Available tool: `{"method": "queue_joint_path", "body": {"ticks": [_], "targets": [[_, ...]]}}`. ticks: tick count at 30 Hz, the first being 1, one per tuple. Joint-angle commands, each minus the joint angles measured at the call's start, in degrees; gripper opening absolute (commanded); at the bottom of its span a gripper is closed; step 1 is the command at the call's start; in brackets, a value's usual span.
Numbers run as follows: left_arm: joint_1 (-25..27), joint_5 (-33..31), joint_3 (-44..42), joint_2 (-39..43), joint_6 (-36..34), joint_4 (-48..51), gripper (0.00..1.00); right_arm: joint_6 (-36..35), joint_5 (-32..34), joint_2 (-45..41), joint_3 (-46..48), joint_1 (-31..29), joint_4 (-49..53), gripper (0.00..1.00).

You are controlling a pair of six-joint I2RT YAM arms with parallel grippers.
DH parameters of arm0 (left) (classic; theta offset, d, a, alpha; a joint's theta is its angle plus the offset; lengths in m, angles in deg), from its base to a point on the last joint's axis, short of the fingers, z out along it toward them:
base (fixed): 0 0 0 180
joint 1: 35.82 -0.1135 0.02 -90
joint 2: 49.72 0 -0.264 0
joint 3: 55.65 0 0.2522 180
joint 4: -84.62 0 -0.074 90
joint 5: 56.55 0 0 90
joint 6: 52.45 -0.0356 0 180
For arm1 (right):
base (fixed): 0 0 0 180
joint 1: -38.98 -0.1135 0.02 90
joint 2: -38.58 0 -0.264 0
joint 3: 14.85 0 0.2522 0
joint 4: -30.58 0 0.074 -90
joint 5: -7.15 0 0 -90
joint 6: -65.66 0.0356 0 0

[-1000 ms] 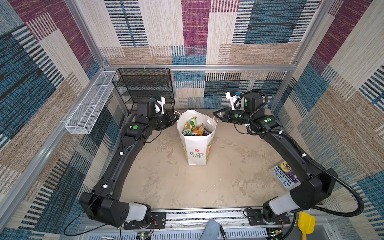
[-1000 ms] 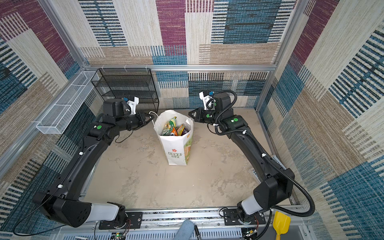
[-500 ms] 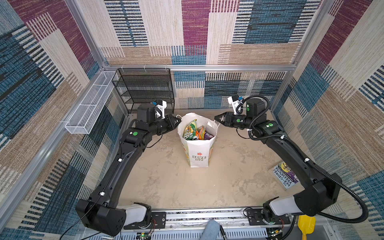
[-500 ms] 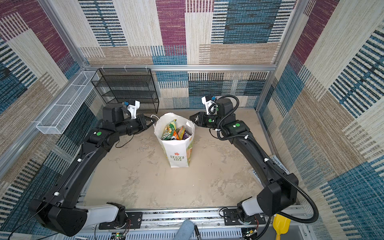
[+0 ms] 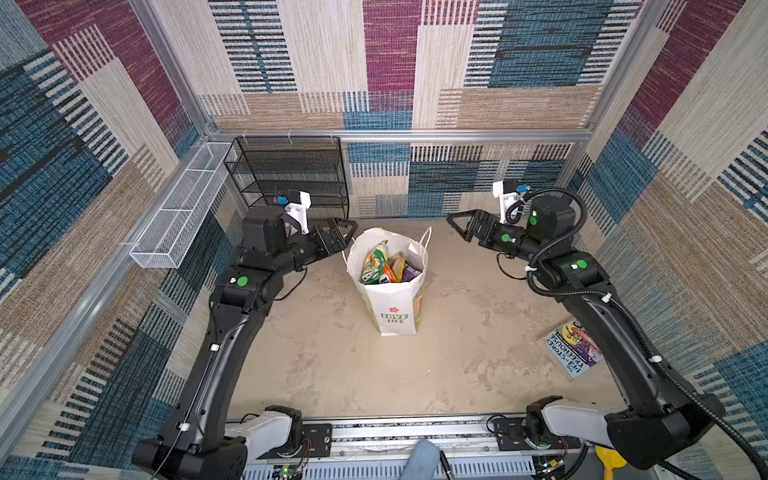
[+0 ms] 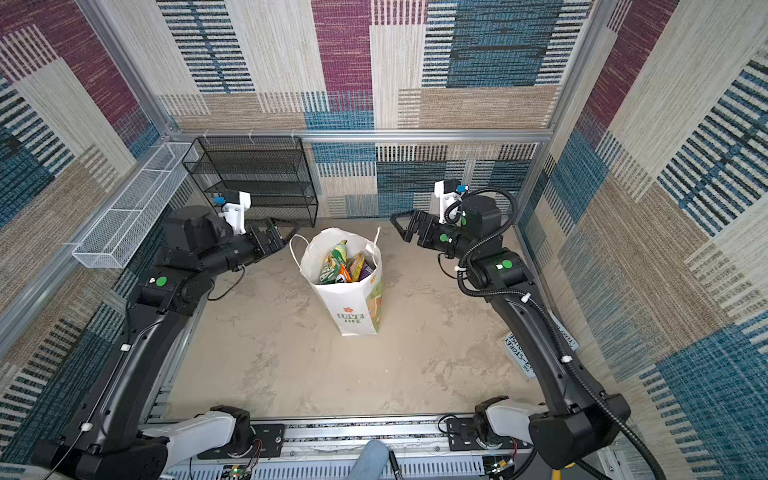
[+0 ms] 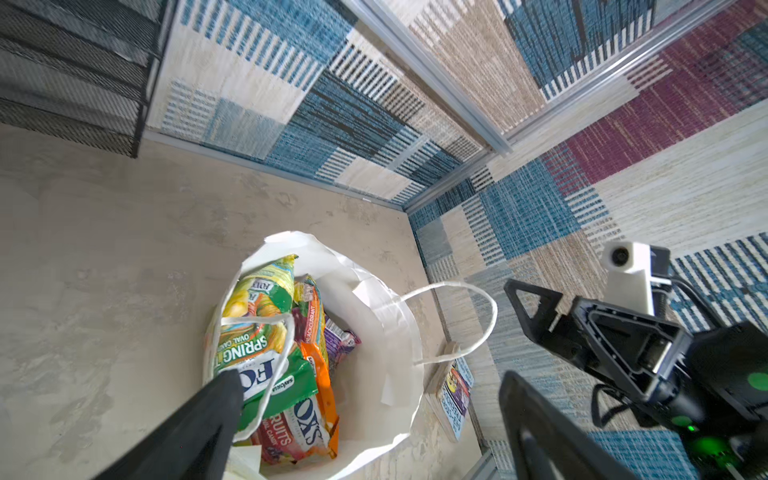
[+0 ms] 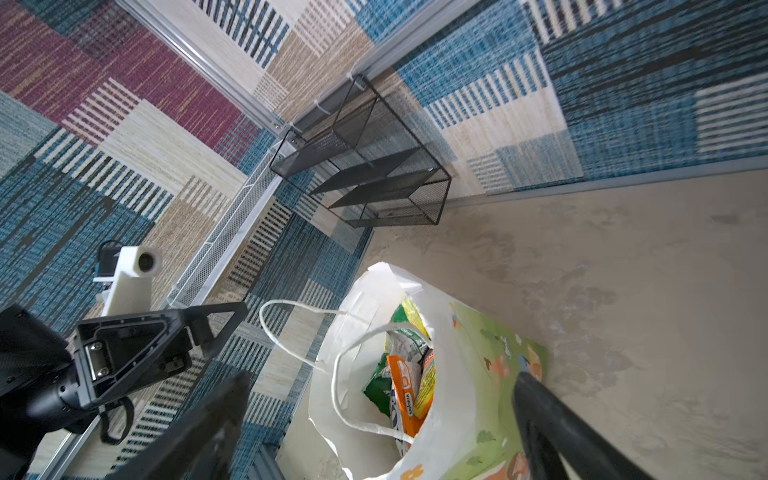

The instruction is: Place the snacks into the paper bag

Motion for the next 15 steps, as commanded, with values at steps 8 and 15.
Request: {"method": "queue_joint_path", "body": {"ticks": [8, 15], "targets": [[-6.51, -20.51, -3.95, 6.86, 3.68, 13.38, 0.99, 2.50, 14.97, -6.74, 4.02, 8.82, -2.53, 1.00], [-9.50, -35.61, -27.12, 13.34, 12.91, -0.23, 0.99, 3.93, 30.98, -14.00, 32.05, 12.76, -31.33, 1.00]]}}
